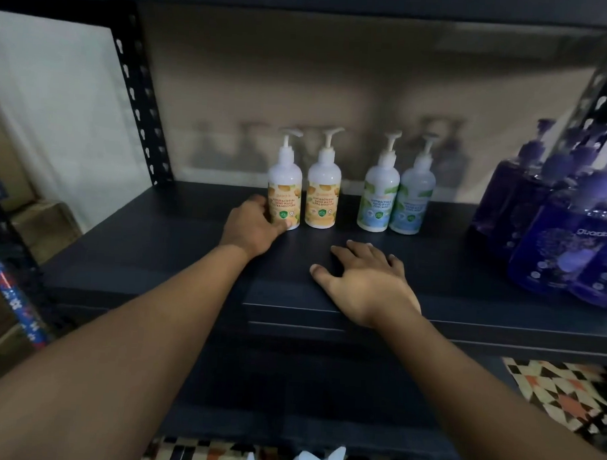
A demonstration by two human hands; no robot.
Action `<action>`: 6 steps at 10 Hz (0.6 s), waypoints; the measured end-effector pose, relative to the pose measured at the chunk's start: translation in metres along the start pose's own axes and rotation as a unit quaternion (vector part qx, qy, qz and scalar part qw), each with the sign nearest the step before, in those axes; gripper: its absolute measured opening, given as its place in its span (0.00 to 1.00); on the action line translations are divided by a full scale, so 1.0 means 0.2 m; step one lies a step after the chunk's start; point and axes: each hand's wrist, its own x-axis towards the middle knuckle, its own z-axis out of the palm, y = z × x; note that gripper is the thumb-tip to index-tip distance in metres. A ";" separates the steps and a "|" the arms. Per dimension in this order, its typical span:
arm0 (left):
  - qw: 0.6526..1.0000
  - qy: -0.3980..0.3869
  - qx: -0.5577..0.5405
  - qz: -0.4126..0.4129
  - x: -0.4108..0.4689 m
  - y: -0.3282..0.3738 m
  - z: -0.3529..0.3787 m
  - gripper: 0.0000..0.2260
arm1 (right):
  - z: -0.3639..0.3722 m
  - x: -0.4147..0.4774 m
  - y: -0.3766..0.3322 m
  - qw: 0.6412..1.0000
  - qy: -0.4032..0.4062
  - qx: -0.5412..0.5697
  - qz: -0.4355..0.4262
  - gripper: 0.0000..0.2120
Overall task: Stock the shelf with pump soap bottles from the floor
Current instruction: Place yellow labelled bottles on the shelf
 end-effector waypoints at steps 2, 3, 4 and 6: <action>1.000 0.007 0.027 -0.003 0.07 -0.03 0.04 0.26 | 0.00 0.00 0.00 1.000 -0.001 -0.005 -0.001 0.35; 0.999 0.011 0.048 -0.008 0.08 -0.03 0.04 0.27 | -0.01 0.00 -0.01 1.000 -0.005 -0.006 -0.001 0.35; 0.997 0.010 0.070 -0.010 0.09 -0.03 0.05 0.27 | -0.01 0.00 0.00 1.000 -0.004 -0.004 -0.002 0.35; 0.995 0.001 0.097 -0.016 0.11 -0.03 0.06 0.28 | 0.00 0.00 0.00 1.000 -0.004 -0.003 -0.002 0.35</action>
